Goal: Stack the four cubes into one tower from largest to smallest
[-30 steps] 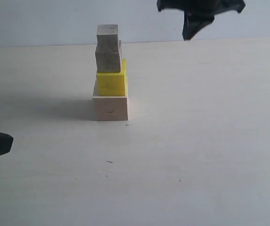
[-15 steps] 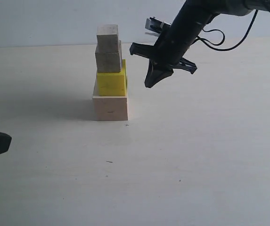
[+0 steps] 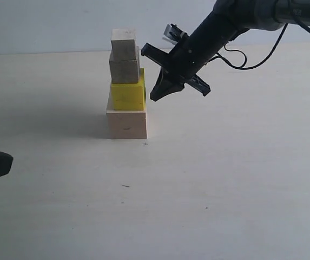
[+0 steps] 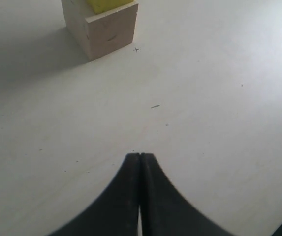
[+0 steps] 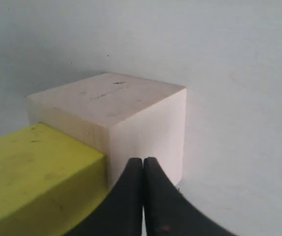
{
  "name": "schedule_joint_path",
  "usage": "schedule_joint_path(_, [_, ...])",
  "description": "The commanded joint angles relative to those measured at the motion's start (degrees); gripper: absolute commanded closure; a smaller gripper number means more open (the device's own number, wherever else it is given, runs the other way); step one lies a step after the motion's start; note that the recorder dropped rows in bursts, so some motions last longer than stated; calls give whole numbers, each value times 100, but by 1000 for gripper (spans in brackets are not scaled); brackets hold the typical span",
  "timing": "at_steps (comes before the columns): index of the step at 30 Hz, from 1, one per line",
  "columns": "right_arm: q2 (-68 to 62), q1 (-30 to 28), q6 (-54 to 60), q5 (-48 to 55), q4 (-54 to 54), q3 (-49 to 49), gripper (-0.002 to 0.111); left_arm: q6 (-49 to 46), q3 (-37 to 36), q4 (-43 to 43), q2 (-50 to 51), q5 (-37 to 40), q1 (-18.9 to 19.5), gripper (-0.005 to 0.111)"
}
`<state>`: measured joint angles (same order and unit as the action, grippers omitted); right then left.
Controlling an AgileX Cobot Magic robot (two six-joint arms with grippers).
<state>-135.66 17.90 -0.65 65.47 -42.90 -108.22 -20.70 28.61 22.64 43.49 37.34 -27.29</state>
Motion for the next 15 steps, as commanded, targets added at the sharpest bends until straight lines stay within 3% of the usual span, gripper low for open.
schedule_joint_path(1, [-11,-137,18,-92,-76,1,108,13,5,-20,-41,-102,-14,107])
schedule_joint_path(15, [-11,-232,28,-391,-400,1,108,13,5,-40,-41,-157,-14,107])
